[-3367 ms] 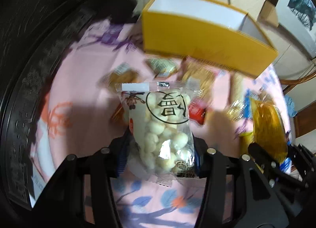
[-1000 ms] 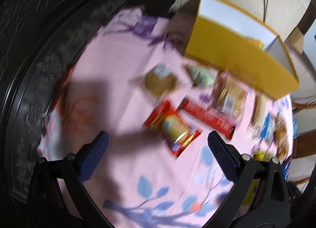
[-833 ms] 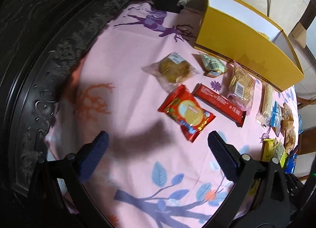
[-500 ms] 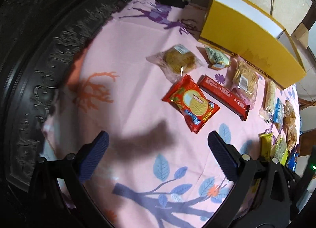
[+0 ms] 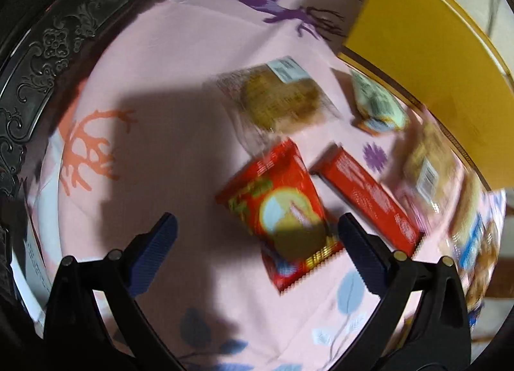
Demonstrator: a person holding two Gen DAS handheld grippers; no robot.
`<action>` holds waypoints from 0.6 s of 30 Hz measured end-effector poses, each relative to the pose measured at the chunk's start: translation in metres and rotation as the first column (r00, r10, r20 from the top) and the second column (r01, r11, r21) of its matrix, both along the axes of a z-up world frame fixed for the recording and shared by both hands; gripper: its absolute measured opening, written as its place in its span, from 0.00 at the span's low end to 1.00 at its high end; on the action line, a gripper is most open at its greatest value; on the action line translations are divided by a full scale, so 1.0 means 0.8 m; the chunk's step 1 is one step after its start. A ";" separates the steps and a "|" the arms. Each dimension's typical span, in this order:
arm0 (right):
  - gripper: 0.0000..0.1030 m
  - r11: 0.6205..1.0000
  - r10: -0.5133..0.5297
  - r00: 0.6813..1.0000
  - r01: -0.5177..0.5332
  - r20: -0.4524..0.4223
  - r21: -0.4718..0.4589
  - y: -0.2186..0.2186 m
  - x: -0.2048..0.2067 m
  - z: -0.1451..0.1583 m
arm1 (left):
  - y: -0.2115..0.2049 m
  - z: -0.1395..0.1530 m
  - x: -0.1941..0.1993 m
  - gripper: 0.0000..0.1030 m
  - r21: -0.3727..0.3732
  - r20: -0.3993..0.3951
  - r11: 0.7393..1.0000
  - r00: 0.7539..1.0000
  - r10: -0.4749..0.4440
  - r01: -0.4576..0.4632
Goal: Organize snacks
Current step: 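Grasp the yellow rice cracker stick with the right tool while the left tool grasps the red biscuit pack, then carry both snacks into the yellow box and open both tools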
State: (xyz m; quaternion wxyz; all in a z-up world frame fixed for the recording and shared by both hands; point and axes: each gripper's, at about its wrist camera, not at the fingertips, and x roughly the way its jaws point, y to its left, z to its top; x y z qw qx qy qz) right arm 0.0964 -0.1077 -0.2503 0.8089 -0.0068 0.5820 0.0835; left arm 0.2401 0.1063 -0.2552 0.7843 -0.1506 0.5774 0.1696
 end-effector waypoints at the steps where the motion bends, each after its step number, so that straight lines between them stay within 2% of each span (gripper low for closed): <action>1: 0.21 1.000 0.000 1.000 0.000 -0.001 0.001 -0.001 0.000 0.000 | 0.002 -0.003 0.003 0.81 -0.009 0.006 1.000 1.000 0.016 -0.016; 2: 0.21 1.000 0.001 1.000 -0.001 -0.004 0.002 0.000 0.000 0.000 | 0.003 -0.009 0.006 0.73 -0.036 0.005 0.999 1.000 0.025 -0.025; 3: 0.21 1.000 -0.001 1.000 0.001 -0.006 0.004 -0.003 -0.001 0.001 | 0.001 -0.007 0.007 0.66 -0.014 0.011 1.000 1.000 0.028 -0.028; 6: 0.21 1.000 -0.005 1.000 0.005 -0.010 0.004 -0.003 0.001 0.001 | -0.010 -0.006 0.008 0.64 0.042 0.009 0.999 1.000 -0.007 0.007; 8: 0.21 1.000 -0.005 1.000 0.005 -0.017 0.009 -0.004 0.004 0.001 | -0.013 -0.004 0.003 0.63 0.052 0.030 0.998 0.999 -0.020 0.019; 10: 0.21 1.000 -0.013 1.000 0.013 -0.024 0.027 -0.007 0.008 0.001 | -0.015 0.001 -0.002 0.43 0.054 0.043 0.998 0.998 -0.047 0.044; 13: 0.20 0.997 -0.054 0.999 0.054 -0.009 0.052 -0.015 0.008 0.008 | -0.014 0.009 -0.020 0.43 0.018 0.043 0.995 0.994 -0.099 0.098; 15: 0.20 0.996 -0.053 0.998 0.051 0.040 0.068 -0.016 0.007 0.024 | -0.014 0.021 -0.046 0.43 0.031 0.070 0.992 0.989 -0.128 0.126; 18: 0.20 0.994 -0.052 0.994 0.042 0.097 0.100 -0.017 0.010 0.054 | -0.010 0.036 -0.073 0.43 -0.018 0.104 0.990 0.985 -0.138 0.141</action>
